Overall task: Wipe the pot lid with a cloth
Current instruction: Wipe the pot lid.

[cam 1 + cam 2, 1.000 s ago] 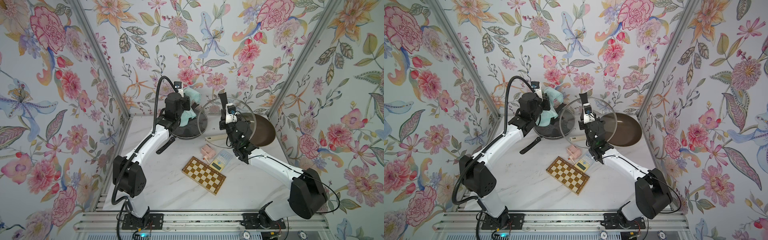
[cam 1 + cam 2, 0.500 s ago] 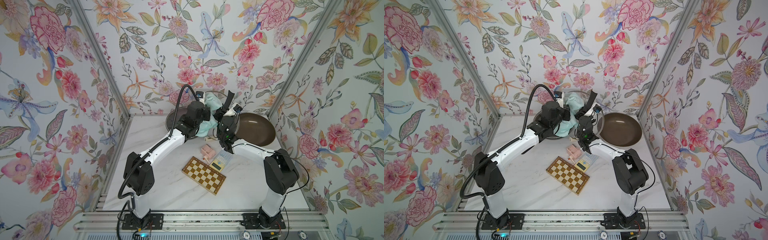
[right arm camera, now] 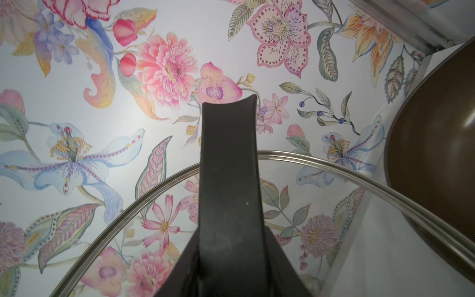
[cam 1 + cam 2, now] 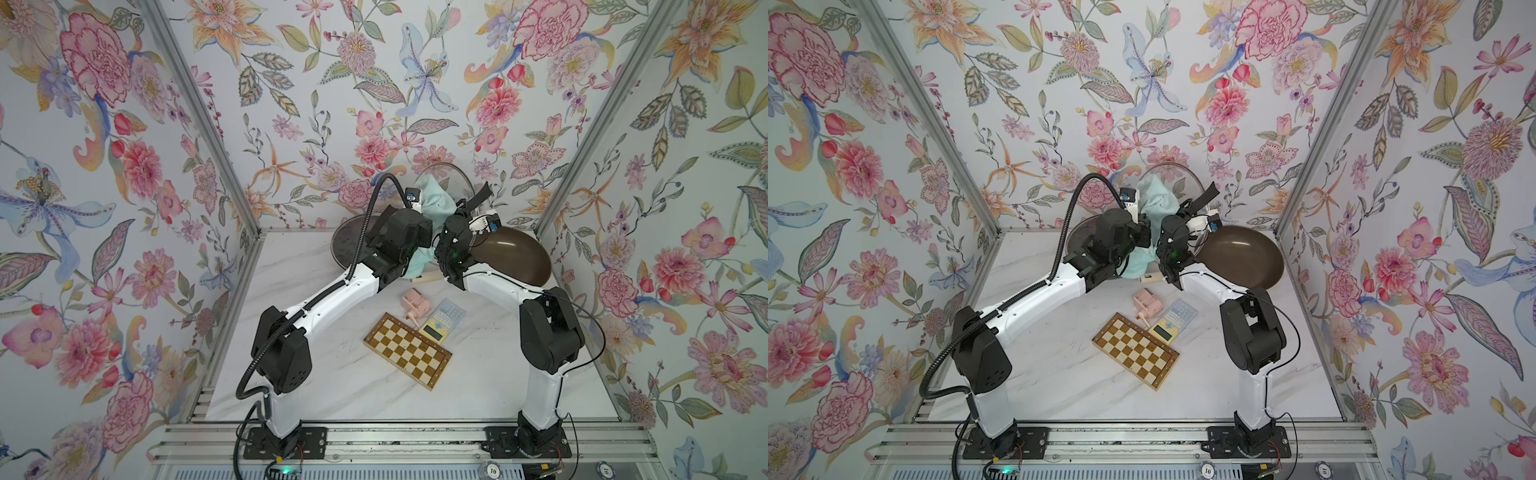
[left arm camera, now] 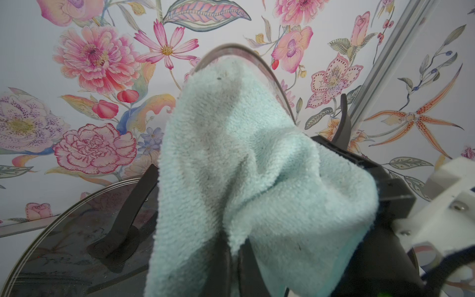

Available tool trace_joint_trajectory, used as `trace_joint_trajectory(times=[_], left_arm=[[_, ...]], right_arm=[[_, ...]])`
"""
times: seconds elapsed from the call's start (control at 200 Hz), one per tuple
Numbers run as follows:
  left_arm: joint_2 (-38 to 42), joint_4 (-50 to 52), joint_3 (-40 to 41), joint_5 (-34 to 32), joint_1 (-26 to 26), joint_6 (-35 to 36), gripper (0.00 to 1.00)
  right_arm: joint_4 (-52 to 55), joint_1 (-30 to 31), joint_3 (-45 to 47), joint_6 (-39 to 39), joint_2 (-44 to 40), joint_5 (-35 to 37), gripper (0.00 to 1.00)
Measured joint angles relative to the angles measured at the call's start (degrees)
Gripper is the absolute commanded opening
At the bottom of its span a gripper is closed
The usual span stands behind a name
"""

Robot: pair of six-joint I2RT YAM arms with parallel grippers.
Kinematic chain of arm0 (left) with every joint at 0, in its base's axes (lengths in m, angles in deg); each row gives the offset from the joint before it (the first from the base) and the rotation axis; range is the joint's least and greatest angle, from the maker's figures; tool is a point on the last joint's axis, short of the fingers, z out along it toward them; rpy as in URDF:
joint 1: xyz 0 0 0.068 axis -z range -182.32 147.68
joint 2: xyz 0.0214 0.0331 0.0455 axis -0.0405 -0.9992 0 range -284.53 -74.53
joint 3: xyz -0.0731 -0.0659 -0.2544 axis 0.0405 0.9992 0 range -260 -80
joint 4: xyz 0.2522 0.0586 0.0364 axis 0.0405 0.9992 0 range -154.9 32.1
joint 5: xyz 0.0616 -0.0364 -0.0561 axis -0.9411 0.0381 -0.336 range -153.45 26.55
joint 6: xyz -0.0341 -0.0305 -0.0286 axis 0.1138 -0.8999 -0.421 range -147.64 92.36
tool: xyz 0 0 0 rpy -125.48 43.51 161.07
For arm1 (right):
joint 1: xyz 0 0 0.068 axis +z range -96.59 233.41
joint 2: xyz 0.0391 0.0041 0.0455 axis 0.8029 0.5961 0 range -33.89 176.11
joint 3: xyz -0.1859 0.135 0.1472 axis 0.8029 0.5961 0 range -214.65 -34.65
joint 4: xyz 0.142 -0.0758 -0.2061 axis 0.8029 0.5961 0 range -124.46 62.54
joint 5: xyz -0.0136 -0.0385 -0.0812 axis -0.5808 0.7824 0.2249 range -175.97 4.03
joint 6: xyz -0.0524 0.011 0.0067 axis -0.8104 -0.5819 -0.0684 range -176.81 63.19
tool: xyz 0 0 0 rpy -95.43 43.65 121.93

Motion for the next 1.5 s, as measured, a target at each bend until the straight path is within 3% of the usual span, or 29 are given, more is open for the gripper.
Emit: trace_joint_trajectory(times=[0.3, 0.6, 0.871, 1.126, 1.306, 1.496], left_arm=[[-2.29, -0.72, -0.68, 5.16, 2.01, 1.44, 0.0], [-4.35, 0.74, -4.92, 6.86, 2.49, 1.2, 0.0], [-4.24, 2.99, -5.09, 4.35, 3.19, 1.99, 0.0], [-5.44, 15.98, -4.85, -2.56, 2.99, 7.45, 0.0], [-5.29, 19.78, -3.72, -3.76, 2.8, 9.7, 0.0], [0.96, 18.4, -0.24, -2.84, 2.34, 11.3, 0.0]], right_arm=[[-11.32, -0.39, -4.2, 2.78, 0.96, 1.09, 0.0], [-27.43, -1.49, -4.22, -9.81, 1.36, -2.47, 0.0], [-34.88, -2.36, -4.22, -20.13, 2.03, -9.62, 0.0], [-37.38, -3.56, -9.14, -26.82, 3.45, -18.62, 0.0], [-39.39, -4.44, -10.27, -30.64, 3.19, -25.68, 0.0], [-37.44, -5.16, -8.61, -36.06, 2.62, -31.76, 0.0]])
